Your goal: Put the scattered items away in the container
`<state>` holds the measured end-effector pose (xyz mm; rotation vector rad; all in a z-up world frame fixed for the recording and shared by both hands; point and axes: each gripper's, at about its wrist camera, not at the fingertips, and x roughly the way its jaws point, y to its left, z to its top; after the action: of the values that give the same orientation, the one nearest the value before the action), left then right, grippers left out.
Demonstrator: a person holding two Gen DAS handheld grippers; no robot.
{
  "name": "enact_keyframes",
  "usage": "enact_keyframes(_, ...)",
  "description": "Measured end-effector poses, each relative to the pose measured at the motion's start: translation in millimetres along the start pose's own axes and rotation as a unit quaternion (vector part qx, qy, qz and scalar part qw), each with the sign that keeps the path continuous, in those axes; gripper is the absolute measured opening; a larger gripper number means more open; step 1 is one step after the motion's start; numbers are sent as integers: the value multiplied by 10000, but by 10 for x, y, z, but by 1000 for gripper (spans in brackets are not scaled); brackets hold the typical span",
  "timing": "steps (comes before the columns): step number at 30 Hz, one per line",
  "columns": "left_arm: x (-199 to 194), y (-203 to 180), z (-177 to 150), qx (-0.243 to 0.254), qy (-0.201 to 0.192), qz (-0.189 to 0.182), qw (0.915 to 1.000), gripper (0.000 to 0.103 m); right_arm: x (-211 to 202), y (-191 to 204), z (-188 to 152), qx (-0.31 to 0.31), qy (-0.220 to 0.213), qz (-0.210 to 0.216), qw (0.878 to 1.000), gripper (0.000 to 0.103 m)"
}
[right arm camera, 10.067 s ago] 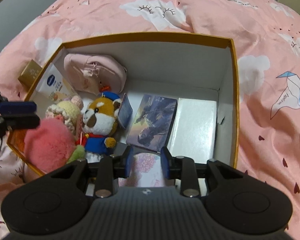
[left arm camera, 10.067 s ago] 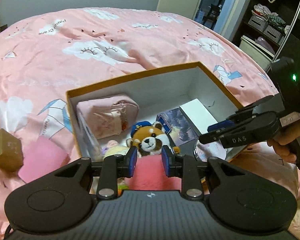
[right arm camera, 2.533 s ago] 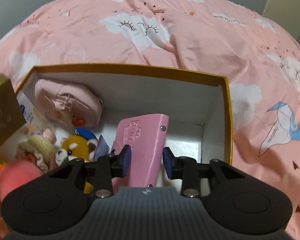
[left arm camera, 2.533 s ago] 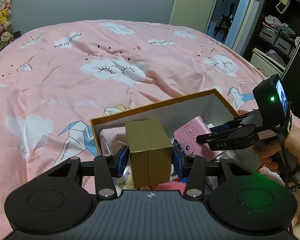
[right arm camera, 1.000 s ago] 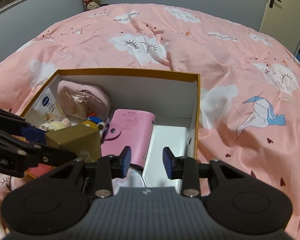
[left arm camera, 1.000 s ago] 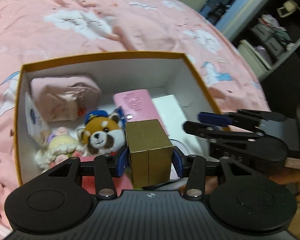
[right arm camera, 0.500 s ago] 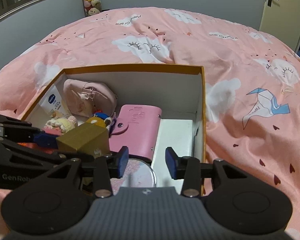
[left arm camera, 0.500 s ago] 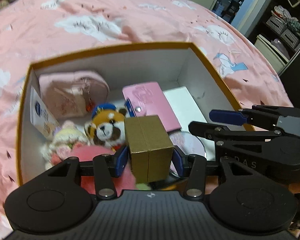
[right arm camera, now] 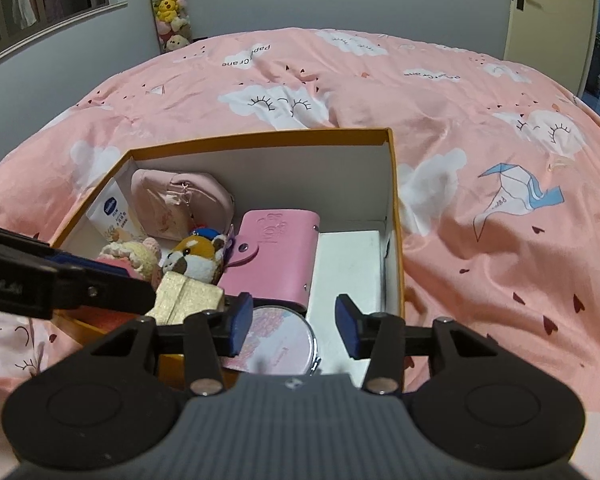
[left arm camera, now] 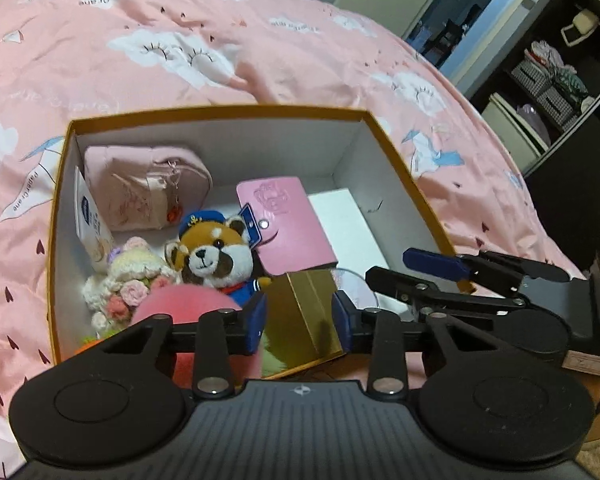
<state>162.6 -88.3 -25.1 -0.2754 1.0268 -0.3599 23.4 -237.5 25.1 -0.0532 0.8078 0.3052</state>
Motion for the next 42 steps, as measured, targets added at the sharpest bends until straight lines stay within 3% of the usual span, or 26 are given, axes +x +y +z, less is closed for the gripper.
enact_keyframes(2,91,6,-32,-4,144,-15,9999,36,-1,10,-12,35,-24,6,10000,49)
enact_keyframes(10,84,-23,-94,199,46,63,9998,37,-63,94,-82,105,-253,-39,9996,55)
enact_keyframes(13,-12,-61,-123,363,-209,261,9988,37,-110,146,-115,63,-410,-190,9990,64)
enact_keyframes(17,-205,-87,-129,477,-640,452,9958,50,-216,197,-125,47,-702,-470,9964,67)
enact_keyframes(28,-637,-83,-213,947,-1419,1094,9792,61,-561,339,-84,219,-1576,-663,9850,74)
enact_keyframes(34,-745,19,-346,820,-1525,1420,9746,70,-578,540,-103,76,-1571,-647,9854,77)
enact_keyframes(42,-725,213,-454,367,-1425,1575,9765,74,-508,742,-185,-70,-1174,-646,9910,78)
